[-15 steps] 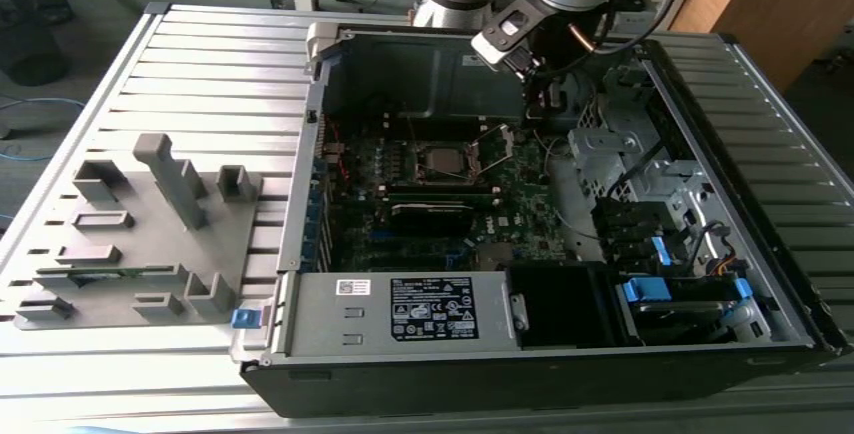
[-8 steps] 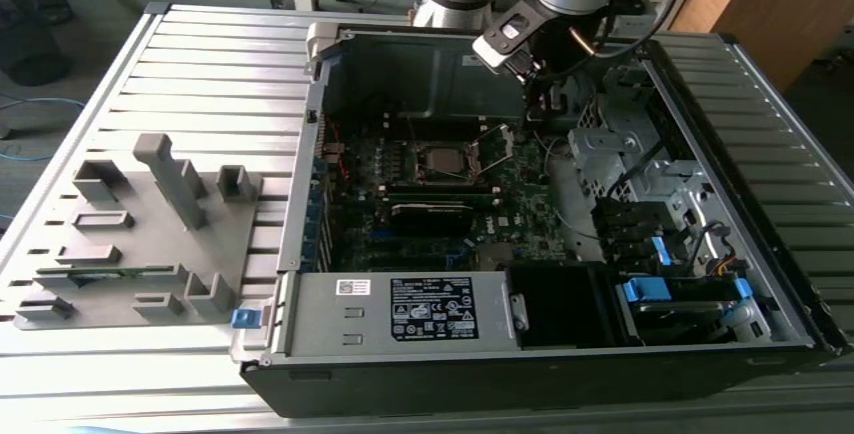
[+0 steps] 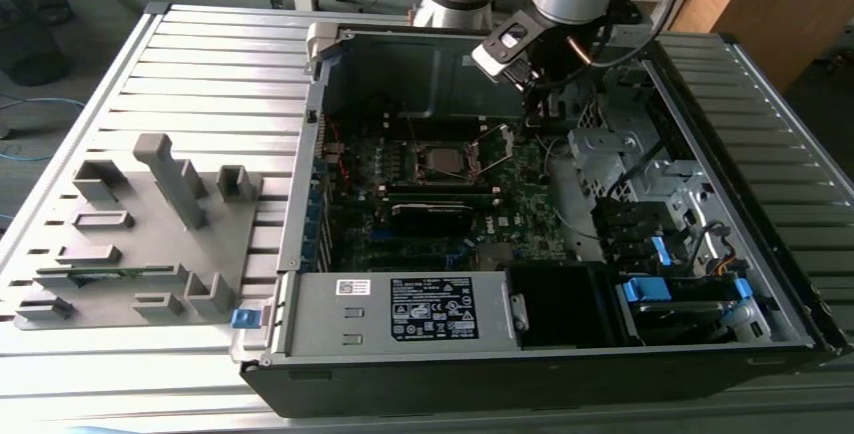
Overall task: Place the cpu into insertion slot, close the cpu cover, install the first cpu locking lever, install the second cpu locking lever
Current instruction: 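Close the cpu cover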
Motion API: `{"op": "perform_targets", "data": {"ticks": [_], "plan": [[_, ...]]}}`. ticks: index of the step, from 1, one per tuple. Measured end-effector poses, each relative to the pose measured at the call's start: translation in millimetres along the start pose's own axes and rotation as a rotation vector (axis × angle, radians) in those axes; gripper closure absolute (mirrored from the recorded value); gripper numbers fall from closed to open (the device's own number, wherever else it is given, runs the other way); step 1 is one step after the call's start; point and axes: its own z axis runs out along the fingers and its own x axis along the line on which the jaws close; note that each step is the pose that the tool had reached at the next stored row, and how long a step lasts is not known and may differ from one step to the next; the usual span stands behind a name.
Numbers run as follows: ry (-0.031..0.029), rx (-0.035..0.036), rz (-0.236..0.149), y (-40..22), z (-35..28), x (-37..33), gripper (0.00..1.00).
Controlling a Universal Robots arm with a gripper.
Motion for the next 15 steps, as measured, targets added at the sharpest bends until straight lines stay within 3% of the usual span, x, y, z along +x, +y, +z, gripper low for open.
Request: {"op": "perform_targets", "data": {"ticks": [11, 15], "plan": [[0.0001, 0.0000, 0.001, -0.2, 16.1, -0.1, 0.89], [-0.0002, 0.0000, 0.001, -0.3, 17.2, -0.1, 0.89]]}}
